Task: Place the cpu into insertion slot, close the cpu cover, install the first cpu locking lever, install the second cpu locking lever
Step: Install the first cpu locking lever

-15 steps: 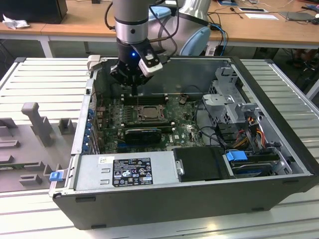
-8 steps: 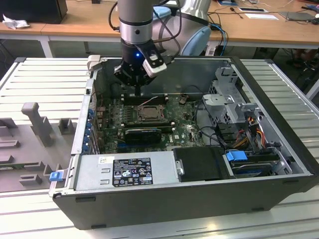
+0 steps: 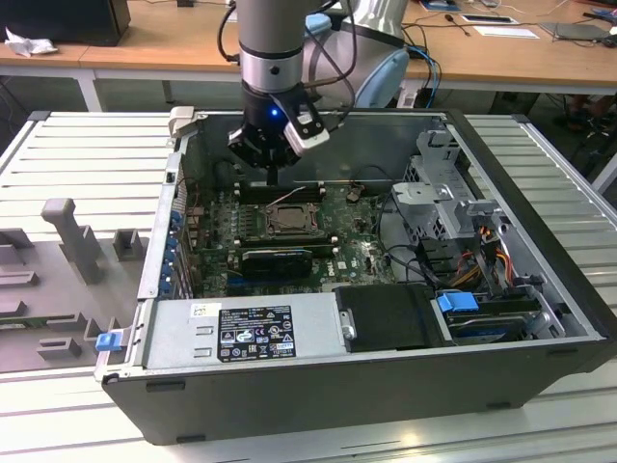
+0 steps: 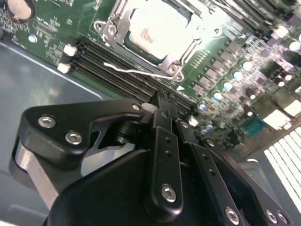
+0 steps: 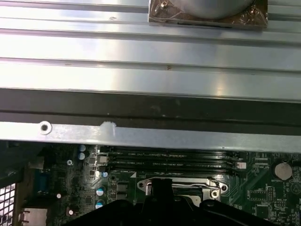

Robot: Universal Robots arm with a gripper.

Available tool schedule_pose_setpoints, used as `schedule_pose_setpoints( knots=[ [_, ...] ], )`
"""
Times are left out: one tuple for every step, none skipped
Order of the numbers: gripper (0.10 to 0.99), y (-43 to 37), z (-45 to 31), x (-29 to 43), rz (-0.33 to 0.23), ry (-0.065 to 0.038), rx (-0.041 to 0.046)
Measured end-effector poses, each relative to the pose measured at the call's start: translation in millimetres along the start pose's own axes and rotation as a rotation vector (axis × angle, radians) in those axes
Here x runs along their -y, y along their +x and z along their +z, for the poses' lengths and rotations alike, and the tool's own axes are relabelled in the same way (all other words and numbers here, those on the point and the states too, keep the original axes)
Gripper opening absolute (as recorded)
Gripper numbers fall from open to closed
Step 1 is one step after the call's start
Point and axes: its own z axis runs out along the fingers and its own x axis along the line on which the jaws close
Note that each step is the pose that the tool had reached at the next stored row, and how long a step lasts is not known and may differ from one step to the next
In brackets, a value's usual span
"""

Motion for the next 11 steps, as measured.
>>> schedule_pose_setpoints(
  knots=[
    [0.106,-4.0,2.6,0.3,0.000,0.000,0.0000],
    [0.106,-7.2,4.8,0.3,-0.001,0.000,-0.0001],
    [0.106,-9.6,6.5,0.1,-0.002,0.000,0.0000],
    [0.106,-11.3,8.6,0.1,-0.023,0.000,-0.0022],
    [0.106,-11.3,9.5,0.2,-0.039,-0.001,-0.0036],
    [0.106,-11.9,10.8,0.2,-0.048,-0.001,-0.0037],
    [0.106,-13.6,11.7,-0.1,-0.048,-0.001,-0.0040],
    [0.106,-15.3,12.7,-0.4,-0.048,-0.001,-0.0038],
    [0.106,-16.8,13.4,-0.6,-0.048,-0.001,-0.0037],
    [0.106,-18.0,13.9,-1.0,-0.048,-0.001,-0.0037],
    [0.106,-20.3,14.8,-2.7,-0.048,-0.001,-0.0037]
  ],
)
